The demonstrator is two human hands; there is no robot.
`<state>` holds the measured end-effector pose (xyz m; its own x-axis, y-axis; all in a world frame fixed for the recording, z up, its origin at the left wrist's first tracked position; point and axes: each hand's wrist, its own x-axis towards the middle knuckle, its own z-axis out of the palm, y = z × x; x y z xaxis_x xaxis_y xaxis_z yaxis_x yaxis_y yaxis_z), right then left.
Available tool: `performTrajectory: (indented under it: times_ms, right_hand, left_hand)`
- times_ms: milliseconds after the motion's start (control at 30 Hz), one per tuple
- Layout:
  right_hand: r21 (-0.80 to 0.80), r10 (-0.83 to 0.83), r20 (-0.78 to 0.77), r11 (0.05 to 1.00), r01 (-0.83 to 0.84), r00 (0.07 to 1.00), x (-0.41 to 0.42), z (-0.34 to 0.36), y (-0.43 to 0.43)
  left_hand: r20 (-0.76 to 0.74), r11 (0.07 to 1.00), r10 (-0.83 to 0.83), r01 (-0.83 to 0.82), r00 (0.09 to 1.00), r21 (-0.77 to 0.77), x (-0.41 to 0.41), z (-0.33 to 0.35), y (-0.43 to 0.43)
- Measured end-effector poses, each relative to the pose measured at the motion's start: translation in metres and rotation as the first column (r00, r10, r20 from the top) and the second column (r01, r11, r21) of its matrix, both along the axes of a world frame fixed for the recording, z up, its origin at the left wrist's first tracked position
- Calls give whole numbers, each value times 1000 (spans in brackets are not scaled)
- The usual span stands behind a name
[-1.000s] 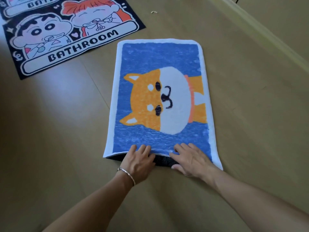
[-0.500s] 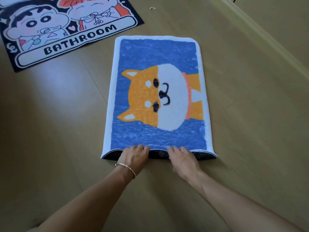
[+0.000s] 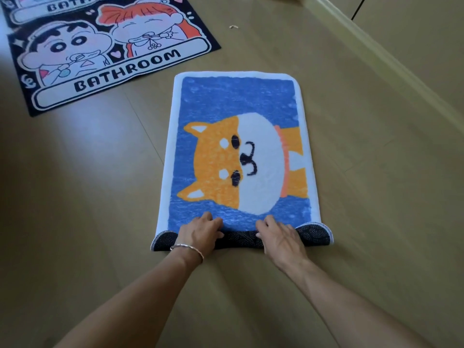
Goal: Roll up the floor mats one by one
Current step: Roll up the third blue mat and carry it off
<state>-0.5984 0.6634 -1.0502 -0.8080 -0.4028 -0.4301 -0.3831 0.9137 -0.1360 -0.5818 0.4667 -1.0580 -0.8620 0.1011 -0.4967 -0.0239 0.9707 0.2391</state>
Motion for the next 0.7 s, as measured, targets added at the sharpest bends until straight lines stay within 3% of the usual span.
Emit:
performTrajectory:
  times_ms: [133, 267, 400, 567, 700]
  right_hand:
    - [38, 215, -196, 977, -211, 957, 5, -9, 14]
    - [97, 293, -193, 955, -279, 936, 11, -8, 30]
    - [120, 199, -189, 977, -179, 962, 9, -10, 23]
    - [125, 116, -90, 987, -104, 989, 4, -14, 24]
    - [69, 159, 23, 985, -160, 987, -13, -2, 27]
  left_hand:
    - [-150, 976, -197, 180, 969, -123, 6, 6, 4]
    - [-304, 898, -420, 343, 855, -276, 25, -5, -5]
    - [-259, 880, -395, 282, 882, -382, 36, -4, 0]
    - [-141, 915, -313, 259, 939, -309, 25, 1, -6]
    - [-18, 918, -314, 299, 949, -259, 12, 7, -17]
